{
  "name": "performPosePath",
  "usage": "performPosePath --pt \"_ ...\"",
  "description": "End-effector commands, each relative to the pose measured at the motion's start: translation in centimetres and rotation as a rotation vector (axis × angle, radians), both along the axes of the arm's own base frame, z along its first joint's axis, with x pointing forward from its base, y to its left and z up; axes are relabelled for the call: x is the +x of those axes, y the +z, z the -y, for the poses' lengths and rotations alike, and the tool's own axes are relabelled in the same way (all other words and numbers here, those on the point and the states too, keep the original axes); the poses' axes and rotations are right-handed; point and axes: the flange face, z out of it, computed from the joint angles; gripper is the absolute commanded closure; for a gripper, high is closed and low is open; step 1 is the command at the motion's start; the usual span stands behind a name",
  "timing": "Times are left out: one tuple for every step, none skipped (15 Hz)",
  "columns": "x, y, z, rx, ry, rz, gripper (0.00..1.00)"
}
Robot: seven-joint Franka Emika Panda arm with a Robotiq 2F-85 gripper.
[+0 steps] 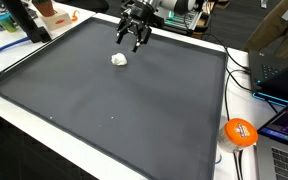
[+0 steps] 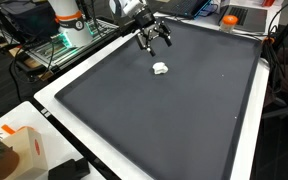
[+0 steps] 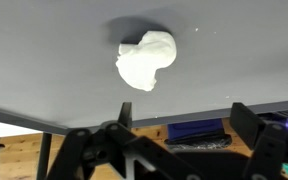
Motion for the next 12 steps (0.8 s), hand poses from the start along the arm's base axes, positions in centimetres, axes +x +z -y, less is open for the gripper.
performPosePath --pt "-1.1 4.1 2.3 0.053 0.102 -0.113 0.00" --pt "-1.3 4.8 2.7 0.058 0.138 -0.145 0.00" --pt "-0.2 5.3 2.7 0.061 0.177 -0.176 0.00" --pt "1.2 6.0 2.6 0.059 0.215 -0.204 0.00" --pt "1.2 7.0 2.0 0.059 0.247 -0.239 0.00" --pt "0.6 7.4 1.8 0.049 0.262 -0.291 0.00" --pt "1.5 8.1 0.5 0.042 0.279 -0.330 0.00" --pt "2.4 8.9 -1.8 0.043 0.303 -0.364 0.00" --pt "2.9 8.7 -3.8 0.072 0.341 -0.398 0.00" --pt "3.7 8.9 -4.2 0.088 0.355 -0.424 0.00" --pt "4.3 10.5 -4.5 0.114 0.380 -0.454 0.00" --pt "3.3 9.4 -3.9 0.088 0.340 -0.411 0.00"
